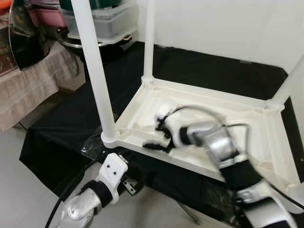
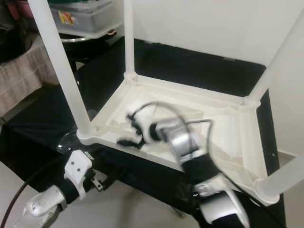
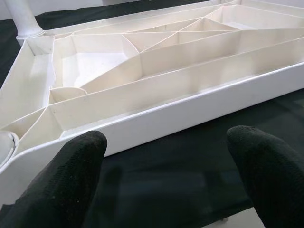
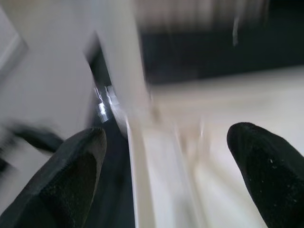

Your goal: Building children table

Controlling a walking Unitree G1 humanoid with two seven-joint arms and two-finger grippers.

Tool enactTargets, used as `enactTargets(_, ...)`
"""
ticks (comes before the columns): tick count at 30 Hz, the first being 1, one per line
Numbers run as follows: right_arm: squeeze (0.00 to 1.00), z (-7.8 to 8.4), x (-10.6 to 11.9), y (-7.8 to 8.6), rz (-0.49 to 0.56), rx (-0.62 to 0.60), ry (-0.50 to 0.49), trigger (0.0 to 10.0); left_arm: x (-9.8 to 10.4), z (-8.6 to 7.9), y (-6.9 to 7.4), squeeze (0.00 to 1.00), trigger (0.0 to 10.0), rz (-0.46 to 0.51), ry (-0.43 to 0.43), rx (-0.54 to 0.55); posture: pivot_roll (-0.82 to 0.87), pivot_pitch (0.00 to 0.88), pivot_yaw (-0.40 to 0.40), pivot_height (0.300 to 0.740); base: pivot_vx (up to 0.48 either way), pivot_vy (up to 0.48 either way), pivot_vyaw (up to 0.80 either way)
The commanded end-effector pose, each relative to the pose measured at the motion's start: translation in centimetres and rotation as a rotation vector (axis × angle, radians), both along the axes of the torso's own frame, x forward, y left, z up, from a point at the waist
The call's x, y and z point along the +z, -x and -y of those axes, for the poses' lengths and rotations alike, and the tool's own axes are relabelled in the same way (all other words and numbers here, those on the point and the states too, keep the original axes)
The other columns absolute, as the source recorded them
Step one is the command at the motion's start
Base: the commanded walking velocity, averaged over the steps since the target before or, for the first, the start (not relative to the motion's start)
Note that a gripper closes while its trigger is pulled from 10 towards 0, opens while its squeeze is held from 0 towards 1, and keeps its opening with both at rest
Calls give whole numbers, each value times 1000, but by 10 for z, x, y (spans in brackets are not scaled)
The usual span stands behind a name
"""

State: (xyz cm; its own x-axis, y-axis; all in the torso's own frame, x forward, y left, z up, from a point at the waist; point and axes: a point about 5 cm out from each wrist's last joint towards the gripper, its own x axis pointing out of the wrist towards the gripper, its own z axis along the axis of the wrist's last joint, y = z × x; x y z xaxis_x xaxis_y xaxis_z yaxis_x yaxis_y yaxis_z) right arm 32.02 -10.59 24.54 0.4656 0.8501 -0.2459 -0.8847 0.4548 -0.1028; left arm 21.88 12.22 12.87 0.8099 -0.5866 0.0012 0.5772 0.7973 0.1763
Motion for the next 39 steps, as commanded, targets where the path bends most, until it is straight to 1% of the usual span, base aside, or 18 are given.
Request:
enactTargets(1, 1000, -3, 1, 8, 1, 69, -47, 10000, -2, -2, 1, 0, 10000, -9, -9, 10, -12, 75, -39, 740, 0, 0, 0)
enactTargets(7, 1000, -8, -26, 40, -77, 117, -139, 10000, -2, -6, -1, 0, 10000, -15, -6, 40, -16, 70, -25, 740, 0, 0, 0)
enactTargets(9, 1000, -8, -32, 40, -72, 86, -120, 10000, -2, -6, -2, 0, 10000, -15, -8, 38, -16, 68, -19, 740, 0, 0, 0)
enactTargets(10, 1000, -2, -43, 27, -65, -54, -29, 10000, -2, -6, -2, 0, 10000, -14, -12, 36, -19, 68, -14, 740, 0, 0, 0)
enactTargets(11, 1000, -2, -43, 27, -65, -54, -29, 10000, -2, -6, -2, 0, 10000, -14, -12, 36, -19, 68, -14, 740, 0, 0, 0)
enactTargets(12, 478, 23, -61, 1, -25, -330, 196, 10000, -1, -6, -3, 0, 10000, -12, -18, 31, -20, 68, -13, 740, 0, 0, 0)
enactTargets(13, 478, 23, -61, 1, -25, -330, 196, 10000, -1, -6, -3, 0, 10000, -12, -18, 31, -20, 68, -13, 740, 0, 0, 0)
enactTargets(14, 0, 42, -63, -9, -6, -436, 296, 10000, -1, -6, -3, 0, 10000, -12, -20, 30, -20, 68, -13, 740, 0, 0, 0)
enactTargets(15, 0, 55, -59, -12, 13, -476, 343, 10000, -1, -6, -3, 0, 10000, -11, -21, 29, -20, 72, -13, 740, 0, 0, 0)
enactTargets(17, 0, 55, -59, -12, 13, -476, 343, 10000, -1, -6, -3, 0, 10000, -11, -21, 29, -20, 72, -13, 740, 0, 0, 0)
enactTargets(18, 0, 63, -52, -13, 30, -482, 367, 10000, -1, -6, -3, 0, 10000, -11, -22, 29, -20, 72, -13, 740, 0, 0, 0)
enactTargets(20, 0, 76, -41, 3, 71, -297, 529, 10000, -2, -5, -2, 0, 10000, -17, -22, 28, -23, 76, -15, 740, 0, 0, 0)
enactTargets(21, 0, 76, -41, 3, 71, -297, 529, 10000, -2, -5, -2, 0, 10000, -17, -22, 28, -23, 76, -15, 740, 0, 0, 0)
enactTargets(23, 0, 86, -37, 17, 54, -160, 633, 10000, -2, -4, -2, 0, 10000, -20, -22, 27, -19, 78, -19, 740, 0, 0, 0)
enactTargets(28, 0, 95, -34, 19, 48, -125, 690, 10000, -2, -4, -2, 0, 10000, -20, -22, 27, -19, 80, -20, 740, 0, 0, 0)
enactTargets(30, 0, 101, -33, 18, 48, -120, 741, 10000, -2, -4, -2, 0, 10000, -20, -22, 26, -19, 80, -20, 740, 0, 0, 0)
enactTargets(32, 0, 114, -35, 14, 46, -120, 856, 10000, -1, -4, -2, 0, 10000, -20, -23, 23, -19, 81, -20, 740, 0, 0, 0)
enactTargets(39, 0, 117, -50, 20, -8, -33, 945, 10000, -1, -4, -1, 0, 10000, -20, -22, 24, -19, 87, -24, 740, 0, 0, 0)
